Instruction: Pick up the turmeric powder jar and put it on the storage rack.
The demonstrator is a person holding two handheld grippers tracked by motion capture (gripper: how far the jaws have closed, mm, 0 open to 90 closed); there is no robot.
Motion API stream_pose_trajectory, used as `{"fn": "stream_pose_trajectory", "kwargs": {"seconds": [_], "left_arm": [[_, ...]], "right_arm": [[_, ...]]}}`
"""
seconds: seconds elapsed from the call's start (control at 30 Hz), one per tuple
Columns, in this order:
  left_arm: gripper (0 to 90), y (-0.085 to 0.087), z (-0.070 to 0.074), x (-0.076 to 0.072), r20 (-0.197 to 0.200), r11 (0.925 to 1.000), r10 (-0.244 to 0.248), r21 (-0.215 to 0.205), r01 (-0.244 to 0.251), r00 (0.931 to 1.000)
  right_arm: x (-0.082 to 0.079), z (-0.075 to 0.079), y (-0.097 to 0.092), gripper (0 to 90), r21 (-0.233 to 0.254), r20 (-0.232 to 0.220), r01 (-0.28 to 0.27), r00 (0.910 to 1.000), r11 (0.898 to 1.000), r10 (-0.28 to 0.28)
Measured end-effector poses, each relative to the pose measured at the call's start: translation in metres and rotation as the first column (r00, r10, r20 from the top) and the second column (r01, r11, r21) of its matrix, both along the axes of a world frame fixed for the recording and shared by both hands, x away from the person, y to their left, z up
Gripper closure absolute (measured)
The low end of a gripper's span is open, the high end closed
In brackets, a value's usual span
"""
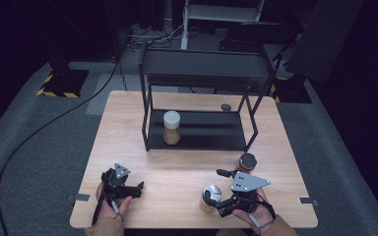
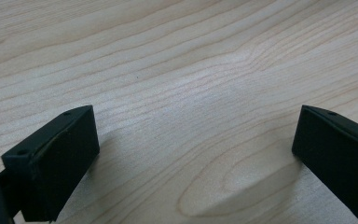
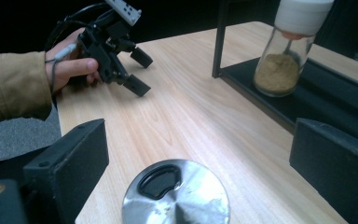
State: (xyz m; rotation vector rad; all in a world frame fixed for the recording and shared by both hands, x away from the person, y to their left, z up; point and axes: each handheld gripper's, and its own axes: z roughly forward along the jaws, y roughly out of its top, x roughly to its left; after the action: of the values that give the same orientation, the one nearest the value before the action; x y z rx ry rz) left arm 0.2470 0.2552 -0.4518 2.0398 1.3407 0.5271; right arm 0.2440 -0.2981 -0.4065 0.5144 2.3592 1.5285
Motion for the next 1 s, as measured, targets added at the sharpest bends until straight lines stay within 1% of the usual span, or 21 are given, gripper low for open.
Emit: {"fn": "stream_pose_trajectory", "kwargs": {"seconds": [0.23, 0.53, 0.67, 0.87, 1.0], "left_arm": [[0.3, 0.000, 0.000, 0.000, 0.000, 1.0000, 0.000, 0.000, 0.000, 1.0000], [0.3, 0.000, 0.000, 0.000, 0.000, 1.0000, 0.000, 0.000, 0.000, 1.0000], [0.3, 0.000, 0.000, 0.000, 0.000, 1.0000, 0.000, 0.000, 0.000, 1.0000], [0.3, 0.000, 0.000, 0.000, 0.000, 1.0000, 0.000, 0.001, 0.000, 1.0000], [0.3, 0.000, 0.000, 0.000, 0.000, 1.0000, 0.000, 0.001, 0.000, 1.0000]], "right_arm": [[-0.001, -0.009, 0.003, 4.7, -0.034, -0.019, 0.002, 0.9998, 0.999, -0.003], [-0.003, -0.019, 0.003, 5.5, -0.061, -0.062, 0.010, 0.9980, 0.998, -0.014], [0.000, -0.023, 0.005, 7.7, -0.086, -0.078, 0.003, 0.9969, 0.996, -0.010], [0.004, -0.029, 0.009, 10.7, -0.108, -0.100, -0.011, 0.9950, 0.994, 0.000], [0.006, -0.032, 0.011, 14.3, -0.123, -0.111, -0.015, 0.9938, 0.992, 0.001]]}}
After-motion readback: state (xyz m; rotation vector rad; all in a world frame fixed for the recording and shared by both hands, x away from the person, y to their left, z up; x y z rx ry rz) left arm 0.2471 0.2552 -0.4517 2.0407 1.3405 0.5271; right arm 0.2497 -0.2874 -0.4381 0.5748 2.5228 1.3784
